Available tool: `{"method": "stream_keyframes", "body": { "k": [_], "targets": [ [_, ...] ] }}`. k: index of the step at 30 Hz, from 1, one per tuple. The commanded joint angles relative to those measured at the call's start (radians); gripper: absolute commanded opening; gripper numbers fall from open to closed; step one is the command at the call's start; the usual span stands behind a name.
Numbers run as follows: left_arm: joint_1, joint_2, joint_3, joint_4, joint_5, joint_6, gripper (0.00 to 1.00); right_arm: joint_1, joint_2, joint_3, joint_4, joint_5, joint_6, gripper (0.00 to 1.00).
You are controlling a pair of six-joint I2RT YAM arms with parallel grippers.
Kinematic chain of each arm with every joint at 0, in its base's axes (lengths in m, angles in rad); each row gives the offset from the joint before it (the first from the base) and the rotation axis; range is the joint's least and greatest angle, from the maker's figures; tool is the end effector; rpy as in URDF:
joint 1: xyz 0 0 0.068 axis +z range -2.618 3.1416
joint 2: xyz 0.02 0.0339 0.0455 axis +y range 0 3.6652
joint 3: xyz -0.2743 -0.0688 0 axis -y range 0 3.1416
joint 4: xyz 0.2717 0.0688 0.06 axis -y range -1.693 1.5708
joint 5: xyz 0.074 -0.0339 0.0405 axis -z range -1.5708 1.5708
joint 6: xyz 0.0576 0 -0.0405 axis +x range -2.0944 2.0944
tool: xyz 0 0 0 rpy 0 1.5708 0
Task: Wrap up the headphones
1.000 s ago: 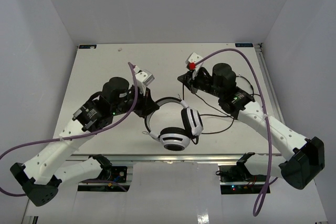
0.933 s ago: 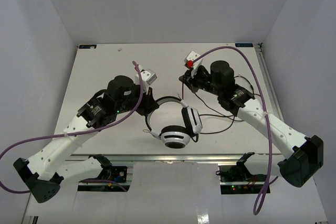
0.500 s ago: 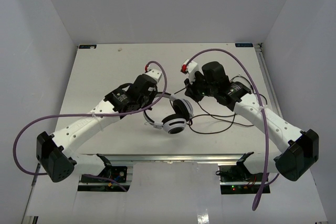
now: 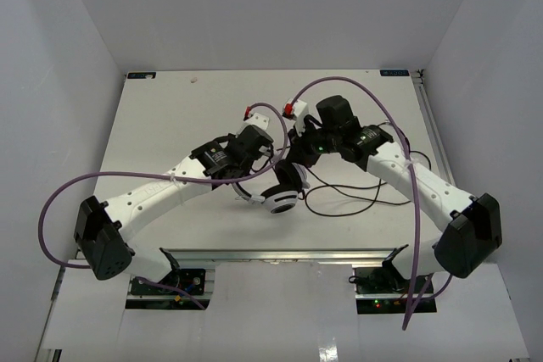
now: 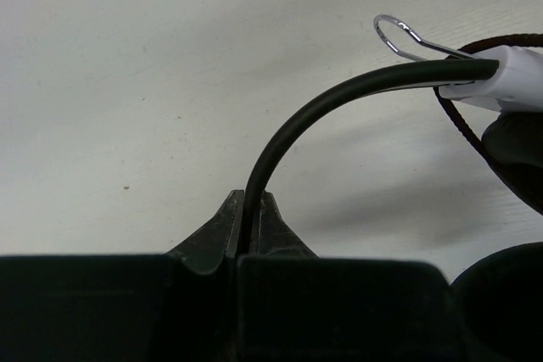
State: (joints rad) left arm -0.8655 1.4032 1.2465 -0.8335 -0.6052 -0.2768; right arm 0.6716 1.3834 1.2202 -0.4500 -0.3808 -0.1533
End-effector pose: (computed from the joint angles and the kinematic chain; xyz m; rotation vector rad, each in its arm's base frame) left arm 0.2315 -0.2213 0.2993 0.4682 2.2937 0.2357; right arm 0.2614 0.2352 0.3247 -1.0888 1.9366 0.7059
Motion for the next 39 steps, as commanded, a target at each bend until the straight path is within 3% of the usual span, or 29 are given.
{"method": "stream_keyframes", "body": {
  "k": [1, 11, 19, 25, 39],
  "targets": [
    [0.016, 0.009, 0.008, -0.089, -0.203, -0.012, 0.00, 0.000, 0.041, 0.134, 0.060, -0.122, 0.029, 0.08],
    [0.016, 0.010, 0.025, -0.120, -0.265, -0.082, 0.00, -0.007, 0.104, 0.154, 0.082, -0.282, 0.061, 0.12],
    [0.017, 0.022, 0.077, -0.183, -0.302, -0.185, 0.00, -0.006, 0.082, 0.066, 0.216, -0.445, 0.141, 0.17],
    [0.017, -0.009, 0.086, -0.157, -0.271, -0.188, 0.00, -0.007, 0.031, -0.045, 0.290, -0.401, 0.141, 0.08],
    [0.017, -0.098, -0.046, -0.065, -0.222, -0.068, 0.00, -0.117, -0.054, -0.099, 0.324, -0.215, 0.212, 0.08]
  ]
}}
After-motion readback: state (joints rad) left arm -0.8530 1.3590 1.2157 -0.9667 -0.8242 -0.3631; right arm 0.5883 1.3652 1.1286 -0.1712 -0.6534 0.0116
